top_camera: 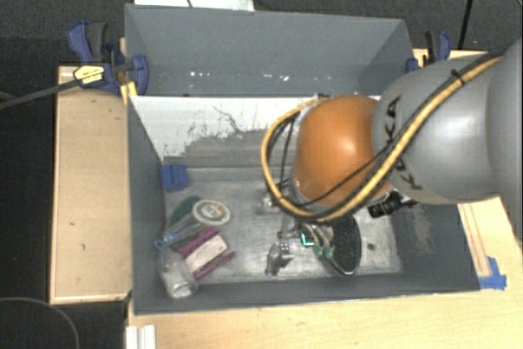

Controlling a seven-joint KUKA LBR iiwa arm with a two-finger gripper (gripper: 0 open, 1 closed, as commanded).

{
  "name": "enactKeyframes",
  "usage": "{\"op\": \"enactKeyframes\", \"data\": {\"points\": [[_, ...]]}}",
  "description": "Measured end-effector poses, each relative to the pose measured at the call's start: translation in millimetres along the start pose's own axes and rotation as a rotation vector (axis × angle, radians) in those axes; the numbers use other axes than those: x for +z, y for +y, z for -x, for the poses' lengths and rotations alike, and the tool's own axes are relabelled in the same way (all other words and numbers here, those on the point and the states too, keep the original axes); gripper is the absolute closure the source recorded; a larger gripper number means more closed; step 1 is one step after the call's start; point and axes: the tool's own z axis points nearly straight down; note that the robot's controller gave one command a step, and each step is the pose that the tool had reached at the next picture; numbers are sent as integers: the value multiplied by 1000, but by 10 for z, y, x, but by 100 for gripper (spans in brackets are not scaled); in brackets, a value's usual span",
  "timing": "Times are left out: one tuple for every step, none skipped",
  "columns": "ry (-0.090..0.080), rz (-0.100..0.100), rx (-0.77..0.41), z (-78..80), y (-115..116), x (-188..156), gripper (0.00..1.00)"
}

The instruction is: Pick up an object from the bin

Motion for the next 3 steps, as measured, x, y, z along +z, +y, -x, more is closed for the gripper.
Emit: {"op": "enactKeyframes", "data": {"points": [[-17,3,-26,116,965,340,0],[-19,4,-94,425,1022,564,0],[-9,1,-91,398,1011,576,100]]}}
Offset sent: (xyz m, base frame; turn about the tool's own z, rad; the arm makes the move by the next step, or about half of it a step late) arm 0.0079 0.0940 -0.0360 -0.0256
